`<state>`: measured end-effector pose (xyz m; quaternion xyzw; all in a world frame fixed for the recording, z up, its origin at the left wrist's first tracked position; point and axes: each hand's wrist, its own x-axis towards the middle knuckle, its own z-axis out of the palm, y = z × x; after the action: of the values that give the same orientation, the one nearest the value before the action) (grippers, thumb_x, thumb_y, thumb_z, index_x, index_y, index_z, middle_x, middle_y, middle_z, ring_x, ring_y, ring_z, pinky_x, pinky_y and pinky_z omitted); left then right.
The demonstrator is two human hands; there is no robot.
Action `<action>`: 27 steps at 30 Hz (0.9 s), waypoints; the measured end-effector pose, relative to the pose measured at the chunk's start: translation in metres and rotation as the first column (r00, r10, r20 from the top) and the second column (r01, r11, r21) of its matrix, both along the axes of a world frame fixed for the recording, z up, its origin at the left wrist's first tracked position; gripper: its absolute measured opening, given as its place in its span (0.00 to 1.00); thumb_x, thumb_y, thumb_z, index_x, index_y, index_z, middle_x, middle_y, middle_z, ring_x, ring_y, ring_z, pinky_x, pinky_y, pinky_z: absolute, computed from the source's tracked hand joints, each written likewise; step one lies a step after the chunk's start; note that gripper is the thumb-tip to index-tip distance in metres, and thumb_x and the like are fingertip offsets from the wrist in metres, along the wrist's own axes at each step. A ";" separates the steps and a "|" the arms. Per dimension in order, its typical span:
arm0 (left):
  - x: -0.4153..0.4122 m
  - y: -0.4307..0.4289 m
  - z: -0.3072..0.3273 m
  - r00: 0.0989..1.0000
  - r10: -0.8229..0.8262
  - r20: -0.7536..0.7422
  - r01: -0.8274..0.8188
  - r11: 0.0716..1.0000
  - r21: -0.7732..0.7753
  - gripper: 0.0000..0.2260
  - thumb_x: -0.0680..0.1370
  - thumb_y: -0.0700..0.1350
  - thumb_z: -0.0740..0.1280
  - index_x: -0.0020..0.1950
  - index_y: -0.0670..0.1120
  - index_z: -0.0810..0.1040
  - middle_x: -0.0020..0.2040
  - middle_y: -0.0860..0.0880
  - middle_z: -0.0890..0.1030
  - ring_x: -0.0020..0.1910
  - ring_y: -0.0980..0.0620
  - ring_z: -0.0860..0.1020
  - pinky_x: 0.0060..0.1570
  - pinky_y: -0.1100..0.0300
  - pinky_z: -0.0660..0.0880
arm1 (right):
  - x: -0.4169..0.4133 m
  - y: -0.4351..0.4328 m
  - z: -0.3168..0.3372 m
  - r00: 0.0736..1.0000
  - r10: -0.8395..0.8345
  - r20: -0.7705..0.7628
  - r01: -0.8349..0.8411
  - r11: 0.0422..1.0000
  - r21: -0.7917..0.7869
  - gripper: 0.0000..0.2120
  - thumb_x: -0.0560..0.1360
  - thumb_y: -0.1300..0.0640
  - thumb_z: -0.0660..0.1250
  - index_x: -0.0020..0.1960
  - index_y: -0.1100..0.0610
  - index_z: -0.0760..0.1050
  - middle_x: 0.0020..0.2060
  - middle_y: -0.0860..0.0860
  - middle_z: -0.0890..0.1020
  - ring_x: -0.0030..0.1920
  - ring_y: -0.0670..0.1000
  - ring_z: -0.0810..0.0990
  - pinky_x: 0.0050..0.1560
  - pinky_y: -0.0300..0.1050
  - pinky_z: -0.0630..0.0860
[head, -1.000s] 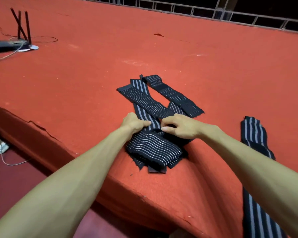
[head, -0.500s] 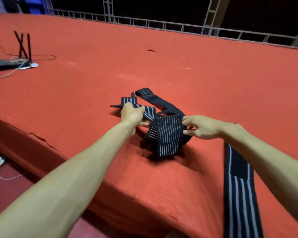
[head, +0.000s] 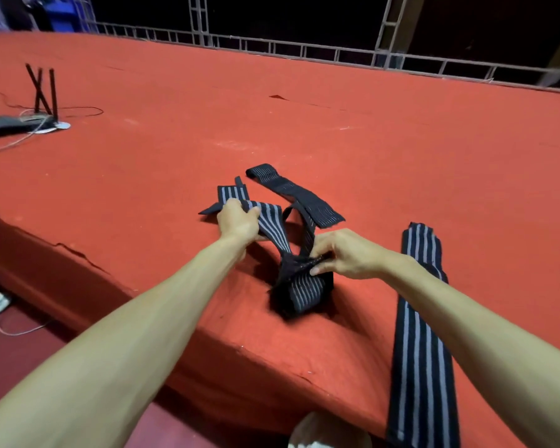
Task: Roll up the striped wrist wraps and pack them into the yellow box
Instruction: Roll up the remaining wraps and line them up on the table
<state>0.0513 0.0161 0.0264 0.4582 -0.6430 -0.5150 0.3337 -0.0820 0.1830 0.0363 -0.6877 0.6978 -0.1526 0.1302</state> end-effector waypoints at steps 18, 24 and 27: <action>-0.002 0.008 0.051 0.945 0.046 -0.324 0.001 0.990 0.144 0.07 0.76 0.44 0.69 0.39 0.44 0.76 0.41 0.45 0.82 0.41 0.44 0.83 0.41 0.49 0.82 | 0.010 0.025 0.037 0.948 -0.229 0.221 0.221 0.973 0.059 0.41 0.72 0.50 0.75 0.77 0.45 0.55 0.63 0.50 0.75 0.63 0.46 0.74 0.63 0.41 0.69; 0.006 0.038 0.088 0.917 -0.083 -0.390 0.158 0.973 0.165 0.10 0.78 0.36 0.66 0.37 0.42 0.72 0.33 0.46 0.75 0.30 0.51 0.76 0.25 0.63 0.76 | 0.043 0.017 0.069 0.680 -0.163 0.715 0.397 0.902 -0.172 0.25 0.77 0.56 0.70 0.71 0.49 0.66 0.43 0.56 0.82 0.40 0.50 0.79 0.44 0.47 0.76; 0.016 0.047 0.096 0.926 -0.166 -0.338 0.225 0.964 0.142 0.10 0.80 0.43 0.63 0.39 0.43 0.74 0.32 0.47 0.76 0.29 0.51 0.75 0.28 0.62 0.74 | 0.049 0.019 0.090 0.560 -0.068 0.825 0.456 0.858 -0.239 0.07 0.74 0.66 0.70 0.50 0.59 0.81 0.39 0.53 0.82 0.38 0.48 0.76 0.38 0.42 0.72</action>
<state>0.0677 0.0628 0.1228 0.3288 -0.5736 -0.6692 0.3391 -0.0334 0.2022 0.1268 -0.4427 0.6112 -0.6079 0.2469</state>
